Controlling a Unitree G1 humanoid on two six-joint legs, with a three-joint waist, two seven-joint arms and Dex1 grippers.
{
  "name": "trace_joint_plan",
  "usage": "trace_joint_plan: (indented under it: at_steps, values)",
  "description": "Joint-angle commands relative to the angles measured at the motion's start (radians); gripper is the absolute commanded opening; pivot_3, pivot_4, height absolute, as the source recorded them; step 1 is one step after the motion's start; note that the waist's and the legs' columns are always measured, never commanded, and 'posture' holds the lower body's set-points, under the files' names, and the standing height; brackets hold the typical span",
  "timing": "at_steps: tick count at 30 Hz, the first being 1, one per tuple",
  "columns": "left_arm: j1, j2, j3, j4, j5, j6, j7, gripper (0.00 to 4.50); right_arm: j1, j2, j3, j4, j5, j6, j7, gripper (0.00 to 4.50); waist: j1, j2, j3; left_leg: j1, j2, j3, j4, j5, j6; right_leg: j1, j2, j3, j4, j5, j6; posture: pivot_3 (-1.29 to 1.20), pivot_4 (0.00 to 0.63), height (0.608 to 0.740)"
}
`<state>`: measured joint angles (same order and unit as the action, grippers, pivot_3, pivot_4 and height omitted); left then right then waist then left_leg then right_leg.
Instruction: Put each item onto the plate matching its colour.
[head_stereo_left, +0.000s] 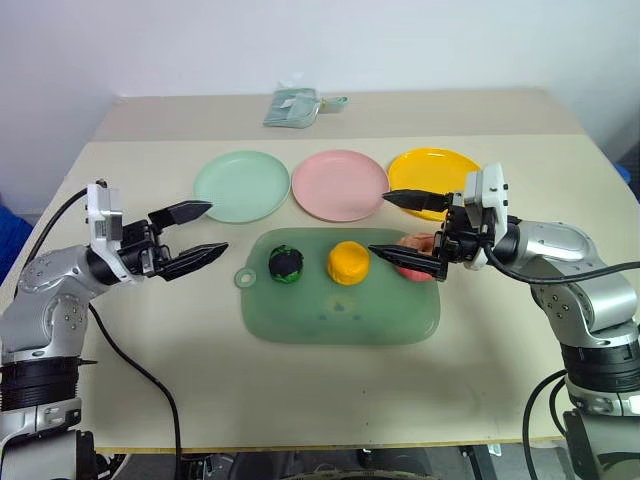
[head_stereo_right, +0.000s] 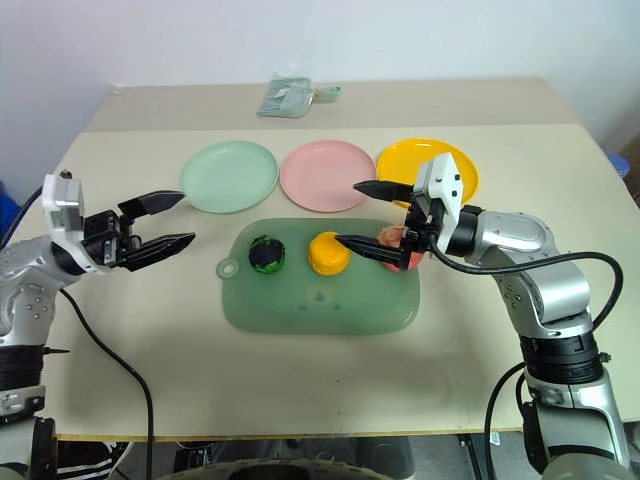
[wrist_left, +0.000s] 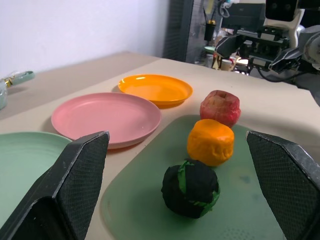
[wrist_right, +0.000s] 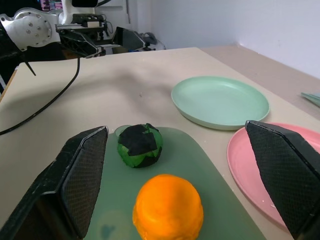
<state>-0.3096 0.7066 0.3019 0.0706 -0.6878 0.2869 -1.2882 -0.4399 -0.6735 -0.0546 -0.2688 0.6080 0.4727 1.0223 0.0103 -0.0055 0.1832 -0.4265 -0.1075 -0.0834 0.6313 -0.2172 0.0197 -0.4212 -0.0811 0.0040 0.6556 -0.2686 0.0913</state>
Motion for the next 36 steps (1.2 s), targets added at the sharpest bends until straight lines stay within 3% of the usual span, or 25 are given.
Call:
trace_joint_plan:
  at_steps: [1,12,21,36]
  values:
    - [0.002,0.006,0.017,-0.026,-0.003,-0.022,-0.003,4.5,-0.003,0.006,-0.005,-0.023,-0.003,-0.022,-0.003,4.49,0.0,0.0,0.0,0.0,0.0,0.0,0.0,0.0,0.0,0.0,0.0,0.0,0.0,0.0,0.0,0.0,0.15,0.74]
    - [-0.046,0.007,-0.011,0.0,0.007,-0.015,-0.008,4.5,0.0,-0.033,-0.062,-0.069,0.063,0.027,-0.001,4.49,0.001,0.0,0.0,0.0,0.0,0.0,0.0,0.0,0.0,0.0,0.0,0.0,0.0,0.0,0.0,0.0,0.15,0.74]
    - [-0.073,0.008,-0.14,-0.02,0.065,0.0,-0.07,4.5,-0.003,-0.07,-0.049,-0.122,0.095,0.07,0.009,4.49,0.001,0.0,0.0,0.0,0.0,0.0,0.0,0.0,0.0,0.0,0.0,0.0,0.0,0.0,0.0,0.0,0.15,0.74]
    - [-0.243,-0.116,-0.336,0.173,0.301,-0.255,-0.082,4.5,-0.011,-0.064,-0.029,-0.096,0.05,0.027,0.029,4.49,0.001,0.0,0.0,0.0,0.0,0.0,0.001,0.0,0.0,0.0,0.0,0.0,0.0,0.0,0.0,0.0,0.15,0.74]
